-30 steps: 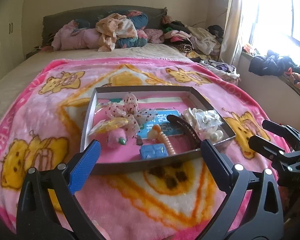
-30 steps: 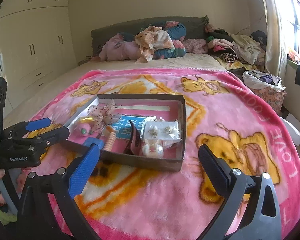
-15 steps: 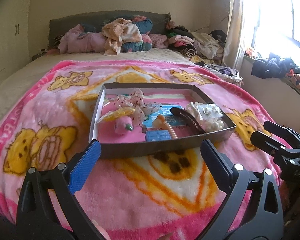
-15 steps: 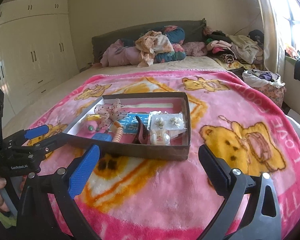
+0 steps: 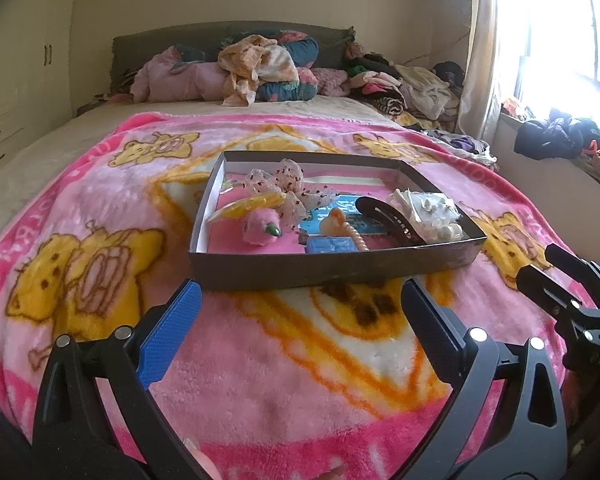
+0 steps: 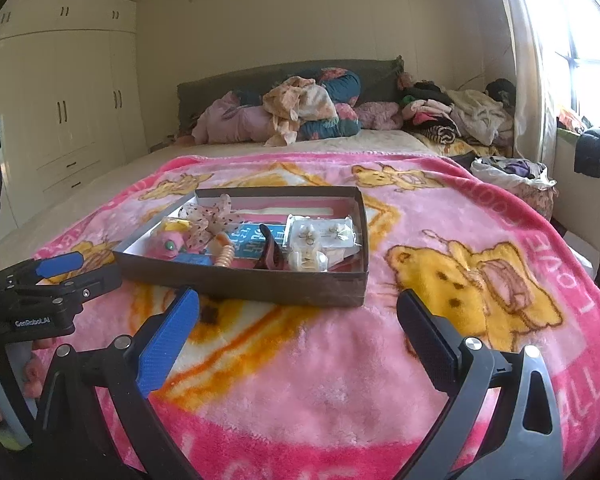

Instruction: Organize jewelry

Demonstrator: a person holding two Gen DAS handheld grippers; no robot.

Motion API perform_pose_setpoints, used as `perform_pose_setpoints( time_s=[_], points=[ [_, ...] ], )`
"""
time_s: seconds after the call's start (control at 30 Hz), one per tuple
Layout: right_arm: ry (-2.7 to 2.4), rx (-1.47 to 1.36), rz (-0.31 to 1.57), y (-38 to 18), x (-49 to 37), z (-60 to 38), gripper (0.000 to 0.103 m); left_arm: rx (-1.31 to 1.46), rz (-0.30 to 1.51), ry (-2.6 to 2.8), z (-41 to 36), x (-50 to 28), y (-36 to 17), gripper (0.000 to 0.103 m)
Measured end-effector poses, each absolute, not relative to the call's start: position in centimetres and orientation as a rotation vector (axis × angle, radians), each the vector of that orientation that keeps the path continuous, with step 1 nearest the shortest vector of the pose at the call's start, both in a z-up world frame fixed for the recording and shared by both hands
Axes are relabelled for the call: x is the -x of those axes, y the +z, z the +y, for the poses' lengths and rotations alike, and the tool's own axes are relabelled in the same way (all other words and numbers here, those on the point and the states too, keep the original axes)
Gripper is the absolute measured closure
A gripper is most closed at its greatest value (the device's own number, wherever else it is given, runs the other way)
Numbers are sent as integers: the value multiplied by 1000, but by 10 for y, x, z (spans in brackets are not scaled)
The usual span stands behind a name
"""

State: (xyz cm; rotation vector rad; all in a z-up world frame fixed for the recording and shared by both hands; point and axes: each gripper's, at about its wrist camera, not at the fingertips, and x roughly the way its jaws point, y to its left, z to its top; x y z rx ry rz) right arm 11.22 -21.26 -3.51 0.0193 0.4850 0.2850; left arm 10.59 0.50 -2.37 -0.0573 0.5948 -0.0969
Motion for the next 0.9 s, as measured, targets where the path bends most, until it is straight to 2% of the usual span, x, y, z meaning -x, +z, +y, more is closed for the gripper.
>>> perform_pose_setpoints(
  time_s=[0.3, 0.9],
  points=[
    [272, -27, 425, -39, -104, -213, 7, 57, 567, -91, 5, -101, -27, 12],
    [269, -26, 433, -43, -106, -215, 7, 55, 561, -62, 9, -101, -31, 12]
  ],
)
